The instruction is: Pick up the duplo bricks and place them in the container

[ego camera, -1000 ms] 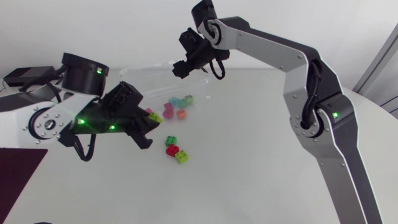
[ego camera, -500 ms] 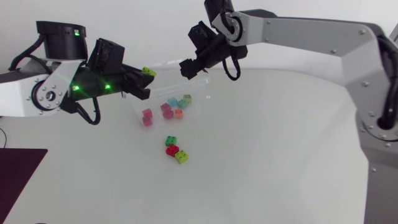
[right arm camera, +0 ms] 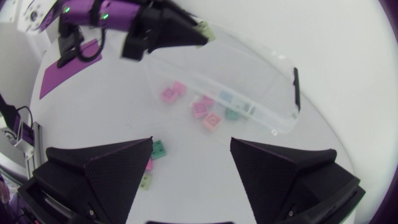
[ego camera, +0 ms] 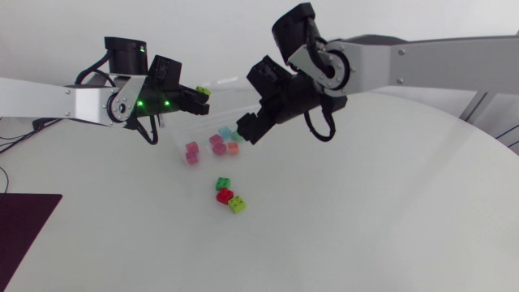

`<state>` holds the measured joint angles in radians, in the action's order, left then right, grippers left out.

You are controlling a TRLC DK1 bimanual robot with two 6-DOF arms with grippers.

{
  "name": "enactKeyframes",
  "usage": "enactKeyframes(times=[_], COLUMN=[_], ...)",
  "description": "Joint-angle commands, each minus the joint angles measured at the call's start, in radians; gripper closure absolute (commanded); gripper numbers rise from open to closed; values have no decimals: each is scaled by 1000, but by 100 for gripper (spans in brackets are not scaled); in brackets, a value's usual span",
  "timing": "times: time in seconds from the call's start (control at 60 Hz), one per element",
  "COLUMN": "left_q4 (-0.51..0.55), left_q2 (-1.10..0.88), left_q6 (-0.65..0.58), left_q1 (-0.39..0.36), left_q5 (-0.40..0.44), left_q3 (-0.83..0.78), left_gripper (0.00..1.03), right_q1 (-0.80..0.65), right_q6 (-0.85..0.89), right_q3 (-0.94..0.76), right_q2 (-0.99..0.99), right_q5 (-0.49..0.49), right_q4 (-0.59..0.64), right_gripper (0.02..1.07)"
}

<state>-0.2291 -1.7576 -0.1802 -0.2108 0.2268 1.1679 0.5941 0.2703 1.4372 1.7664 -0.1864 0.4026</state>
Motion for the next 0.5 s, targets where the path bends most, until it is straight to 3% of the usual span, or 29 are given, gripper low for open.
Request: enactKeyframes(times=[0.0, 0.117, 0.167, 0.267, 0.317, 0.483], left_q4=[-15, -3, 4, 39, 53, 116], left_q2=[-62, -120, -140, -187, -194, -177], left_q6=[38, 42, 42, 42, 42, 25], left_q1=[19, 25, 24, 17, 16, 21], left_q5=[-6, -10, -20, -30, -32, -32], left_q3=[69, 122, 136, 174, 177, 148], left_gripper=[75, 74, 68, 22, 8, 4], right_q1=[26, 46, 52, 85, 107, 158], right_q6=[12, 1, -6, -37, -51, -80], right_q3=[-101, -187, -208, -241, -241, -195], right_q2=[-41, -42, -35, -1, 19, 125], right_q5=[2, 4, 4, 24, 36, 56], right_q4=[-21, -44, -47, -64, -67, -38], right_gripper=[17, 17, 17, 17, 17, 17])
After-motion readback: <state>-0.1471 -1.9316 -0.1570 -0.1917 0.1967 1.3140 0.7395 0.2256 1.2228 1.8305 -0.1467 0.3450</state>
